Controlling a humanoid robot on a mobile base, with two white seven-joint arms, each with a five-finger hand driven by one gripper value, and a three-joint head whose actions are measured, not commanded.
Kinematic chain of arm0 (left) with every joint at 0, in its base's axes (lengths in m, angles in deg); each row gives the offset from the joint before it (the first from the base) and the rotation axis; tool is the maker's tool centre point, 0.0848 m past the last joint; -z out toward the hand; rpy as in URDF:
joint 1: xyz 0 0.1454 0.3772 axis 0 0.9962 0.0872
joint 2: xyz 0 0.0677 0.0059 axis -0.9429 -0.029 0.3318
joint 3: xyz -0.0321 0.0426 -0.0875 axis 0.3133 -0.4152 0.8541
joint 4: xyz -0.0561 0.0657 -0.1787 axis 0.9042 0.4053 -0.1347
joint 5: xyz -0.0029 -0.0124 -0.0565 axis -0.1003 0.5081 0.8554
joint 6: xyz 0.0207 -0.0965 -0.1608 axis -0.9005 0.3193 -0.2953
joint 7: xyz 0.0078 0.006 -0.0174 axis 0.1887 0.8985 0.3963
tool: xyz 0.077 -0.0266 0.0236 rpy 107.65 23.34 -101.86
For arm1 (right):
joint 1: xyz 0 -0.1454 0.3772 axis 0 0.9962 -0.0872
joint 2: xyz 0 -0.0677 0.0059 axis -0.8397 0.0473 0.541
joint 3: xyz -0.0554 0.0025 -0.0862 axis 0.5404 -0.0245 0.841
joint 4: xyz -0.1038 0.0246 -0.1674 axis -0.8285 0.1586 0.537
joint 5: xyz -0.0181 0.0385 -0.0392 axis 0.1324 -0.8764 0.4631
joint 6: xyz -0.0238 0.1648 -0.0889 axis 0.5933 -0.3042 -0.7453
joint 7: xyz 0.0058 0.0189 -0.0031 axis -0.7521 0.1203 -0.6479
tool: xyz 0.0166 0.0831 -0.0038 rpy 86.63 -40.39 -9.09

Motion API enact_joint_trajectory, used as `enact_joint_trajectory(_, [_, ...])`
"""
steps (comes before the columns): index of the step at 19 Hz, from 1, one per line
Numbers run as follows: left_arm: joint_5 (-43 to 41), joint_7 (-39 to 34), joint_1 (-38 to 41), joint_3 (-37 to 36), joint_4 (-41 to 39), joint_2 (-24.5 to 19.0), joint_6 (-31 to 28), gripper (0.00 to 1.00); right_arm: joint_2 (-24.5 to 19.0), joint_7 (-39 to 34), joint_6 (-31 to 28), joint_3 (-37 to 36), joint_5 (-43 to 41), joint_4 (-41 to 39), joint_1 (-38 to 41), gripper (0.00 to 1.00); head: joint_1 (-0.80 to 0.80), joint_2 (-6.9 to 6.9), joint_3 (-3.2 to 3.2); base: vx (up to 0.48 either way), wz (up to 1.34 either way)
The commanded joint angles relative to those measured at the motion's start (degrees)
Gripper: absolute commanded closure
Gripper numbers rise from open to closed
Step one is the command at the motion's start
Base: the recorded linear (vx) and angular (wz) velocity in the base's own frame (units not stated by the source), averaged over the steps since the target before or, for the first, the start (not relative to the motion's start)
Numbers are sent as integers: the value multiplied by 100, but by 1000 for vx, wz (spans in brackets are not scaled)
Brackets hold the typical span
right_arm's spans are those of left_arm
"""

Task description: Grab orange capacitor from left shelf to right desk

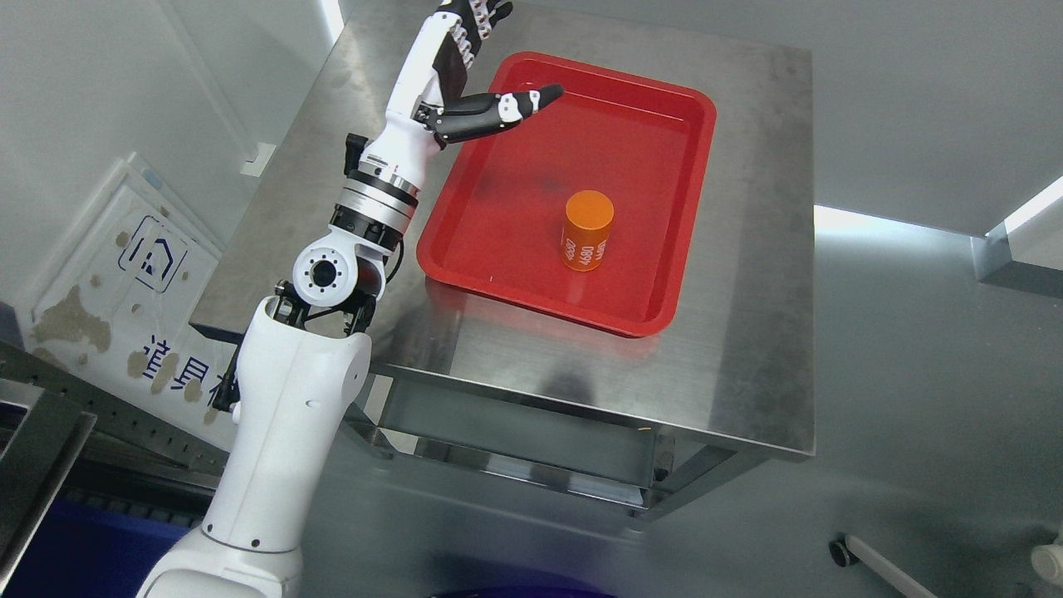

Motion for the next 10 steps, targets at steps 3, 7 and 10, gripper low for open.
enact_joint_trajectory(3, [-104, -222, 669, 1754, -705, -100, -495, 0, 100, -4, 2, -62, 0, -193, 79, 0, 0, 0, 0, 0, 0])
enact_joint_trajectory(7, [-104, 288, 1196, 1861, -705, -449, -460, 0, 100, -4, 2, -62, 0, -193, 79, 0, 0, 0, 0, 0, 0])
enact_joint_trajectory(10, [-122, 219, 1513, 1861, -705, -309, -530, 0, 100, -4, 2, -62, 0, -193, 79, 0, 0, 0, 0, 0, 0])
